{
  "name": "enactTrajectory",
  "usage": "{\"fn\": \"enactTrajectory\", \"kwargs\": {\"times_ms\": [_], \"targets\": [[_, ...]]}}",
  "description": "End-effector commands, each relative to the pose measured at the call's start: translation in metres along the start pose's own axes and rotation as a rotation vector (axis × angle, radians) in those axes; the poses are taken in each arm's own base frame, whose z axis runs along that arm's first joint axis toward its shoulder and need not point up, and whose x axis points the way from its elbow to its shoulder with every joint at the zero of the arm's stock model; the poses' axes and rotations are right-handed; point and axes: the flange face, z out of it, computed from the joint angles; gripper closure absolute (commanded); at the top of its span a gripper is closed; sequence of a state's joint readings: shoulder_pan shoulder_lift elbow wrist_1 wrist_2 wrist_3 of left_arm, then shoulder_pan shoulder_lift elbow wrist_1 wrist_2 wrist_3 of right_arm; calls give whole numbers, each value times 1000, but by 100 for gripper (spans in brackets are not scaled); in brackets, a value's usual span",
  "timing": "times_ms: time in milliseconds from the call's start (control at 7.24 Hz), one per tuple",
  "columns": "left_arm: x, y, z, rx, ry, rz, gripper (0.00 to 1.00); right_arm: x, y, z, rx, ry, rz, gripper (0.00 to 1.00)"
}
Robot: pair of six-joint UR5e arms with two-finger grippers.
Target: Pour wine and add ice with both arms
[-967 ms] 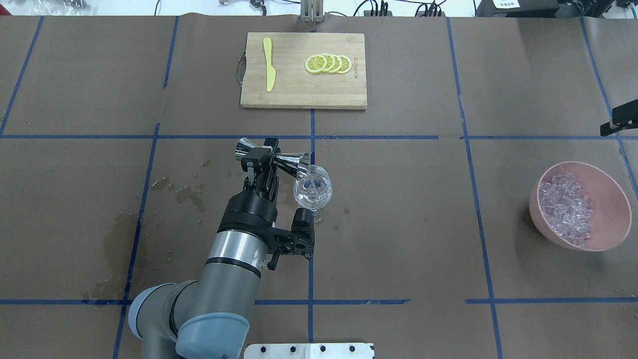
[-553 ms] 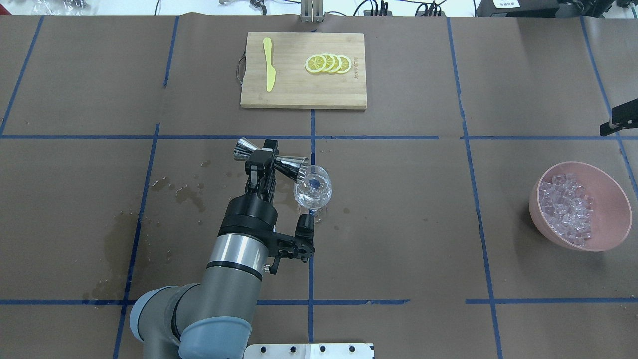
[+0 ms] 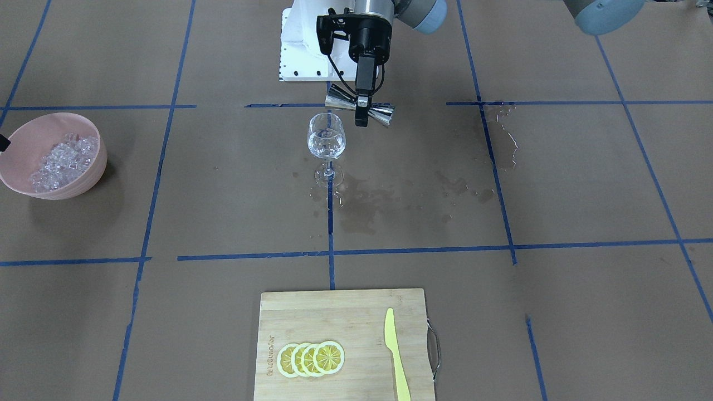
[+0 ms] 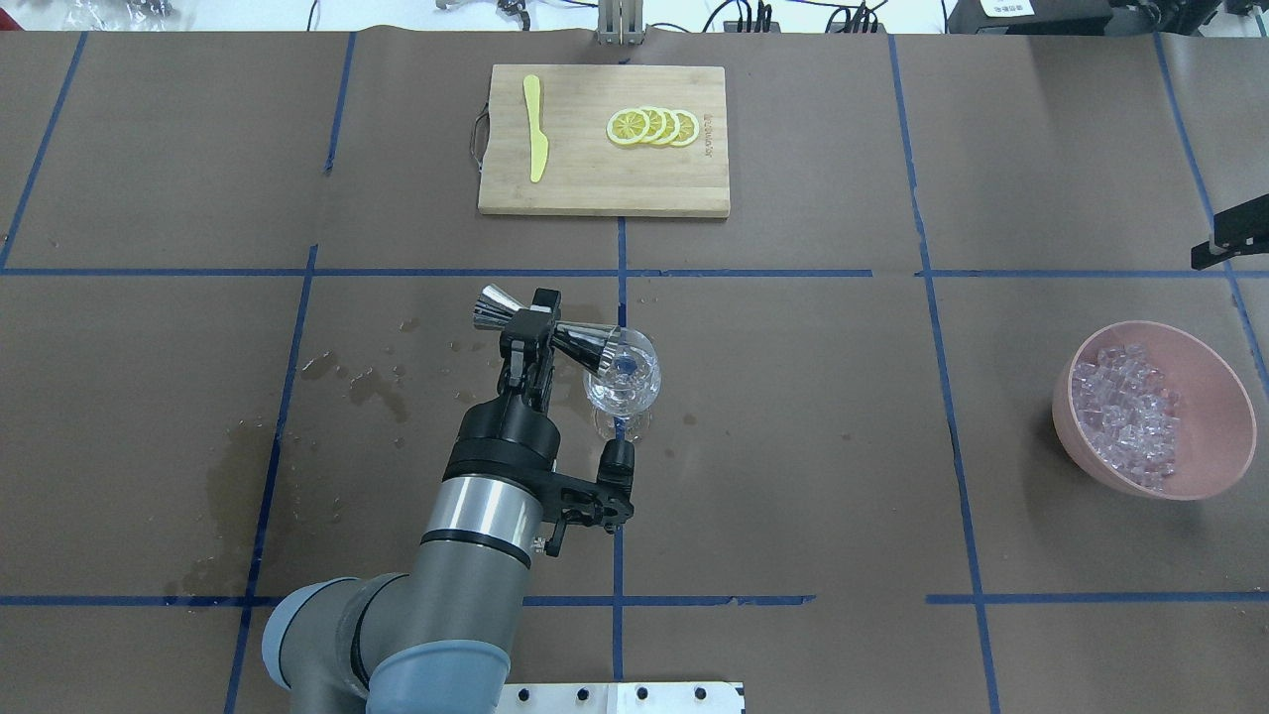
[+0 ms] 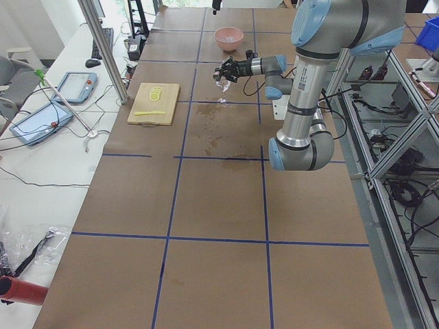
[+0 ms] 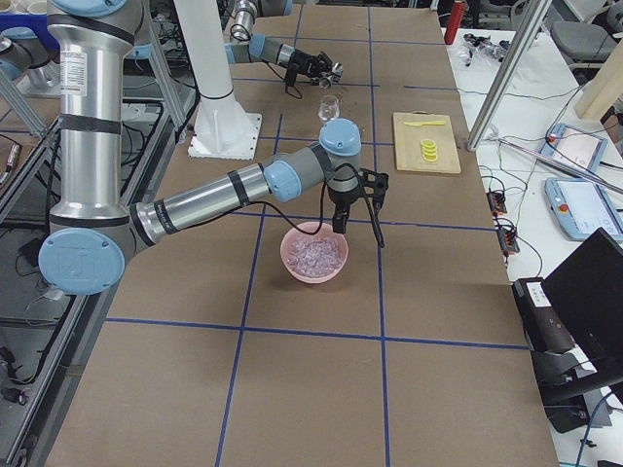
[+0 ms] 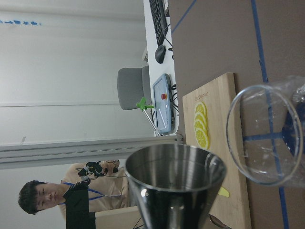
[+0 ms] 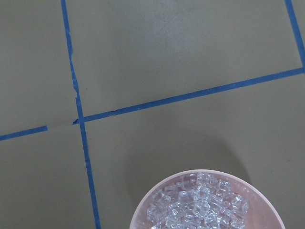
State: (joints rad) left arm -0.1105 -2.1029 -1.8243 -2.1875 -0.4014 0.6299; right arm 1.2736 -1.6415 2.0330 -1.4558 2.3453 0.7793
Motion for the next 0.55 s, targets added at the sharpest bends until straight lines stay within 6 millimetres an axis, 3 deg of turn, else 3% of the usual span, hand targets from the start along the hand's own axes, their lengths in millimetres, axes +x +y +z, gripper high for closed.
{"fn": "enactTrajectory", "kwargs": {"times_ms": [0, 276, 414], "targets": [[-9, 10, -7, 56, -34, -213, 100, -2, 1, 5, 20, 32, -13, 0], [-15, 24, -11, 90, -60, -326, 100, -10, 6, 10, 32, 58, -37, 0], [-13, 39, -12, 111, -71, -462, 100, -14, 10, 14, 37, 60, -57, 0]]}}
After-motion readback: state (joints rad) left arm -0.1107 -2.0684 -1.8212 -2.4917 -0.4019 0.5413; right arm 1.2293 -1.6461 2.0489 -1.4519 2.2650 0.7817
